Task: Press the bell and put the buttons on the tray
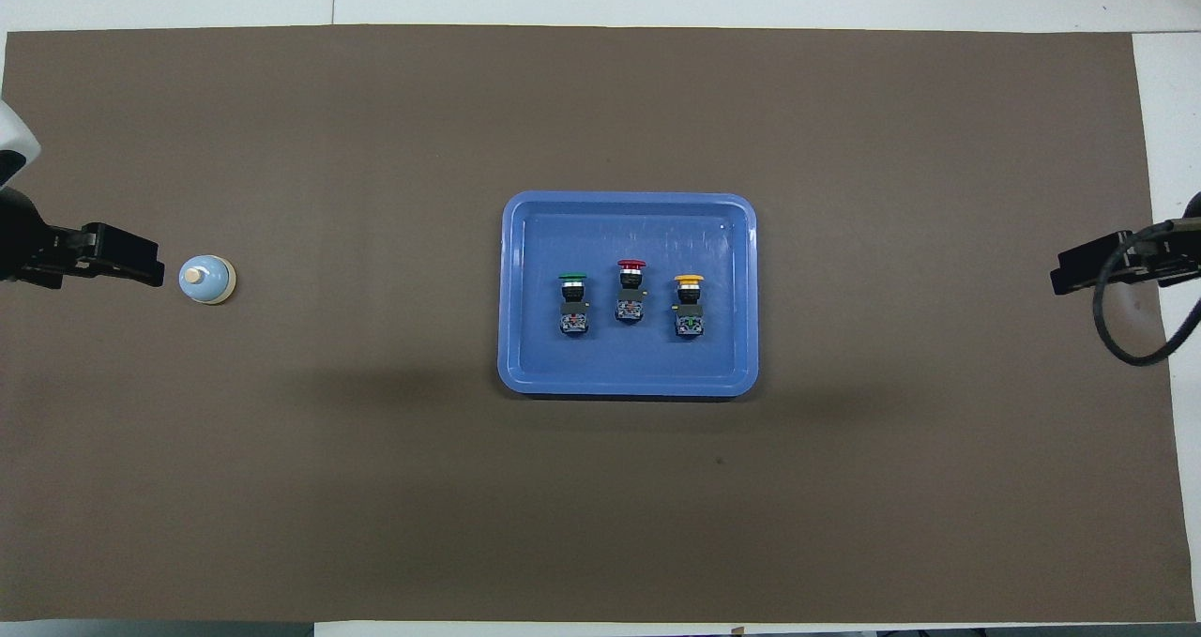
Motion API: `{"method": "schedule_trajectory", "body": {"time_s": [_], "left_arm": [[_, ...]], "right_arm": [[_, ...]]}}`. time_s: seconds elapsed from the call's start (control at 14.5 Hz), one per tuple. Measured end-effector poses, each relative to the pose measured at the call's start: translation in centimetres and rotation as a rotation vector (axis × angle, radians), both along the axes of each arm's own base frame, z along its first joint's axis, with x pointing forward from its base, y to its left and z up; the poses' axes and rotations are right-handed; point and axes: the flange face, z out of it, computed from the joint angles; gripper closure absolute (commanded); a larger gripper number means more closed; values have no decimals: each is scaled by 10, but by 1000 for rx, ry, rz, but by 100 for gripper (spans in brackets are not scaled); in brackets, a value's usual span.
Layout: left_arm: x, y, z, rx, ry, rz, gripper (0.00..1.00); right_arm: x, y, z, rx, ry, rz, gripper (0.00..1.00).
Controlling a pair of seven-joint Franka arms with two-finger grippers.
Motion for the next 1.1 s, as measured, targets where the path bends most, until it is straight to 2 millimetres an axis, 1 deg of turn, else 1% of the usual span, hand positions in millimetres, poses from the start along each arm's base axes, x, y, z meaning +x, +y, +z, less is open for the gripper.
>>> {"method": "schedule_trajectory", "body": {"time_s": [0.07,0.14,0.21,0.28,0.34,0.41,0.48,0.62,0.69,0.83,0.9,0.97,1.1], "left_arm": [[0,5,0,0,-1,9,2],[1,8,0,0,-3,15,56],[1,10,0,0,-7,18,92],[1,10,1,0,-10,19,100],[2,12,-1,0,-11,22,100],[3,19,-7,0,-14,35,100],[7,33,-20,0,-24,57,100],[18,58,-68,-1,-32,74,100],[25,66,-96,-3,-27,78,100],[39,71,-142,-4,-27,81,100],[44,73,-158,-3,-35,84,100],[45,75,-169,-3,-44,86,100],[43,74,-184,-3,-47,85,100]], "right_arm": [[-1,-1,-1,1,3,6,0],[-1,1,-6,2,10,9,0],[0,2,-12,2,13,11,0],[2,3,-18,2,21,13,0],[3,3,-21,2,27,13,0],[3,3,-22,1,27,13,0],[4,2,-20,0,22,13,0],[5,2,-14,-1,9,13,0],[5,2,-9,-4,-3,13,0],[6,0,0,-26,-20,15,0],[6,-1,2,-34,-24,16,0],[6,0,3,-35,-26,17,0],[6,2,4,-35,-26,21,0]]}}
